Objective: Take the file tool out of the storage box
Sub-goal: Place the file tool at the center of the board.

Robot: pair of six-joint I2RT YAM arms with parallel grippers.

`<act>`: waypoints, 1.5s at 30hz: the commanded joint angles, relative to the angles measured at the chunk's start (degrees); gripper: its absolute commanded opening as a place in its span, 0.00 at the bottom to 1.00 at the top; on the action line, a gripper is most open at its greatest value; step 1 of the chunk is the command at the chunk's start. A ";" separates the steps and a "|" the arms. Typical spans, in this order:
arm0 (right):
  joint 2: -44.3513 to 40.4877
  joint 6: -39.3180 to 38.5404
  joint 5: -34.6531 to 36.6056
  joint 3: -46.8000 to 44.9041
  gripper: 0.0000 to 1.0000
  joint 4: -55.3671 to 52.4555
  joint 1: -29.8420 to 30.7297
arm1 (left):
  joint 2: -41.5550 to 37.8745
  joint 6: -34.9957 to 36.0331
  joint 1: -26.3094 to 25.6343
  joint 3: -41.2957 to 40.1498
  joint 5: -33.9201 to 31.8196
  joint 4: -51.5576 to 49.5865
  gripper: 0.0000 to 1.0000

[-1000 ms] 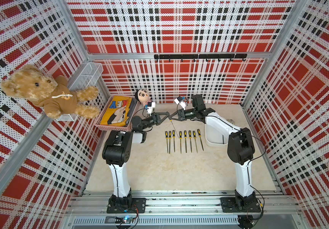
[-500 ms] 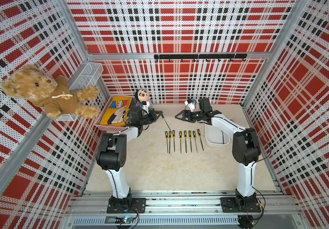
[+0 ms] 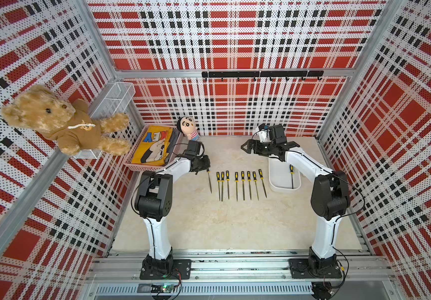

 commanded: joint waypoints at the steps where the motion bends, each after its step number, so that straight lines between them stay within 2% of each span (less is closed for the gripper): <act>1: 0.09 -0.03 0.95 -0.53 1.00 -1.45 0.30 | 2.81 1.90 -2.57 1.53 -1.16 -4.11 0.00; 8: 0.06 -1.21 1.39 -1.37 1.00 -3.10 0.22 | 6.86 1.87 -4.06 1.68 -1.80 -5.87 0.00; 12: -0.07 -1.54 1.78 -2.03 1.00 -3.58 0.13 | 6.73 0.10 -4.07 0.04 -4.68 -5.92 0.00; 20: -0.32 -1.94 2.02 -2.67 1.00 -3.57 -0.13 | 7.28 -0.13 -3.71 -0.36 -4.44 -5.88 0.00; 26: -0.60 -2.15 4.01 -2.69 1.00 -4.20 -0.22 | 7.21 -0.36 -3.89 -0.44 -4.13 -5.89 0.18; 28: -1.14 -1.55 6.18 -2.93 0.99 -4.58 -0.63 | 6.99 -0.22 -3.89 -0.42 -4.14 -5.93 0.19; 31: -2.37 0.16 11.26 -4.21 0.89 -5.49 -2.08 | 6.61 -0.35 -3.71 -0.44 -4.17 -5.86 0.25; 36: -4.44 0.60 19.51 -5.03 0.51 -10.56 -6.51 | 6.35 -0.08 -3.62 0.15 -4.37 -5.92 0.30; 39: -4.27 -1.91 25.55 -3.63 0.50 -15.62 -8.07 | 6.52 0.06 -3.50 0.51 -4.23 -5.95 0.32; 45: -0.96 -5.68 32.54 -2.68 0.51 -22.74 -10.11 | 6.29 0.07 -3.53 1.71 -4.39 -6.10 0.34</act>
